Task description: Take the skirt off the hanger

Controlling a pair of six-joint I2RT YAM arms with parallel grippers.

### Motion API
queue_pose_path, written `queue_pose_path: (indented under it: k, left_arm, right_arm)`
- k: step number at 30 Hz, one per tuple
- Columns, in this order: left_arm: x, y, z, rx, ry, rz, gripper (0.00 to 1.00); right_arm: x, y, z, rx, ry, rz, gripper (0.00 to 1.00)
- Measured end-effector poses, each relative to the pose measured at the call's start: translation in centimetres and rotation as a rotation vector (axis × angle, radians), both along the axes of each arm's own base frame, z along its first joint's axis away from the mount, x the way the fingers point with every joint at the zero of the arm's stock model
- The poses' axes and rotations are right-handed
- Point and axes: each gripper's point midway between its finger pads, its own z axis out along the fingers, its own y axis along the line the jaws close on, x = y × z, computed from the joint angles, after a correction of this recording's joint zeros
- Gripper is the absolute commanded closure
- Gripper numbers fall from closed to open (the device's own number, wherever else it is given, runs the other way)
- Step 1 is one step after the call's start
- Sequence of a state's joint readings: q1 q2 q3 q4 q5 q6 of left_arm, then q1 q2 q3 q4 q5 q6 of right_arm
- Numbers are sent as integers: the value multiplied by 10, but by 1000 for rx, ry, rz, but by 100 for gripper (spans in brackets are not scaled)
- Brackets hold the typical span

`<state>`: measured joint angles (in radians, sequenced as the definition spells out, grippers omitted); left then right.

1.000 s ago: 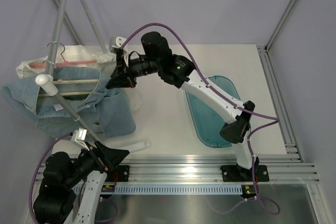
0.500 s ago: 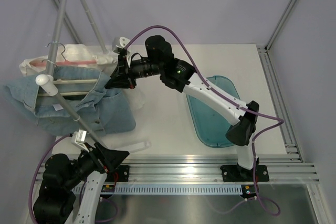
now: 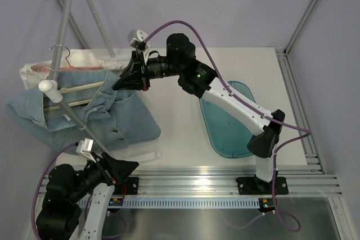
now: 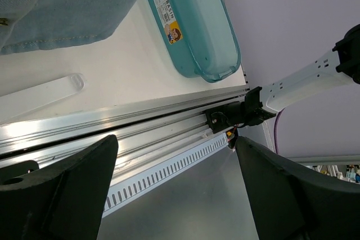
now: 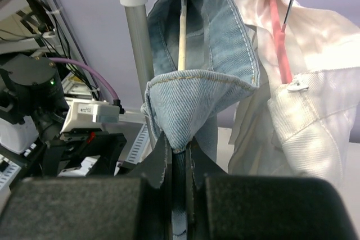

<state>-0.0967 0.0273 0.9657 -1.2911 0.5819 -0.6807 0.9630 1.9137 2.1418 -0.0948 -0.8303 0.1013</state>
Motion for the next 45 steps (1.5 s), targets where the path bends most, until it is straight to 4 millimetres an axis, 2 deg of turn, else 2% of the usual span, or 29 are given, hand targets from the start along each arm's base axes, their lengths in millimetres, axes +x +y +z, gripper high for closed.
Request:
queue_pose_path:
  k: [14, 23, 30, 38, 45]
  left_arm:
    - [-4, -2, 6, 1, -31, -25, 13]
    - [-5, -2, 11, 1, -54, -27, 14]
    - [-2, -2, 18, 2, -60, -25, 14]
    - [12, 0, 25, 0, -56, 3, 14]
    - [20, 1, 24, -5, -55, 27, 14]
  right_arm:
    - [10, -14, 19, 55, 70, -1, 100]
    - [-3, -34, 34, 87, 68, -1, 100]
    - [0, -45, 28, 70, 91, -17, 100]
    - [10, -50, -4, -1, 135, -52, 100]
    - [8, -73, 0, 5, 129, -81, 100]
